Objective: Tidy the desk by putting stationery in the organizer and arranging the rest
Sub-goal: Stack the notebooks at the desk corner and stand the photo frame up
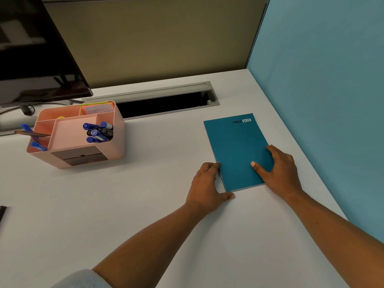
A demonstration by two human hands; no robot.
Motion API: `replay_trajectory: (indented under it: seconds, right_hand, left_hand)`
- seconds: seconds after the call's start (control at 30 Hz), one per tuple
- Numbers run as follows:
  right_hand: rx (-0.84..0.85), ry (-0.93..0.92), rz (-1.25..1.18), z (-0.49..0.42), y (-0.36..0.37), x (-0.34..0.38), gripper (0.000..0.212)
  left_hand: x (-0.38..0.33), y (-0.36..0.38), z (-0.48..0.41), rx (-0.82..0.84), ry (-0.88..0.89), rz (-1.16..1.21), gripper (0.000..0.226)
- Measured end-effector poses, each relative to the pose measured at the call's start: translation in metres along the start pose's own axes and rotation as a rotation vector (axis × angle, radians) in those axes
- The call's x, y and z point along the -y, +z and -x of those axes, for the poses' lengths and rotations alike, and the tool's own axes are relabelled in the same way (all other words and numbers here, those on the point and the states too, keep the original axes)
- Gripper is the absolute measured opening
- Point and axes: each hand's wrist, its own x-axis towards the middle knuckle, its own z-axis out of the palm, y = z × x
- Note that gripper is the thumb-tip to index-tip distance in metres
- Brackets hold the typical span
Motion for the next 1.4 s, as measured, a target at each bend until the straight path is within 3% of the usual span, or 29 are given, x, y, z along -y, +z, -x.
replay_trajectory:
  seconds: [0.13, 0.33, 0.43, 0.7, 0.83, 1.17, 1.4]
  right_hand:
    - [-0.039, -0.013, -0.051, 0.015, -0.005, 0.003, 0.078]
    - [-0.143, -0.249, -0.166, 0.069, -0.006, 0.030, 0.048]
    - [-0.087, -0.356, -0.131, 0.106, 0.013, 0.051, 0.043]
    - [0.233, -0.556, -0.060, 0.188, 0.089, 0.123, 0.052]
    - [0.258, -0.602, -0.038, 0.209, 0.115, 0.165, 0.054]
    - [0.355, -0.606, -0.176, 0.263, 0.160, 0.282, 0.048]
    - [0.448, -0.682, -0.107, 0.289, 0.165, 0.348, 0.047]
  left_hand:
    - [0.005, -0.004, 0.008, 0.035, -0.007, 0.001, 0.105]
    - [0.042, -0.029, 0.054, -0.094, -0.005, -0.182, 0.100]
    - [0.075, -0.047, 0.087, -0.165, -0.002, -0.298, 0.090]
    - [0.149, -0.099, 0.182, -0.217, -0.023, -0.434, 0.078]
    - [0.181, -0.140, 0.228, -0.162, -0.039, -0.464, 0.078]
    - [0.292, -0.329, 0.307, -0.021, -0.098, -0.689, 0.121]
    - [0.328, -0.380, 0.292, 0.079, -0.237, -0.693, 0.138]
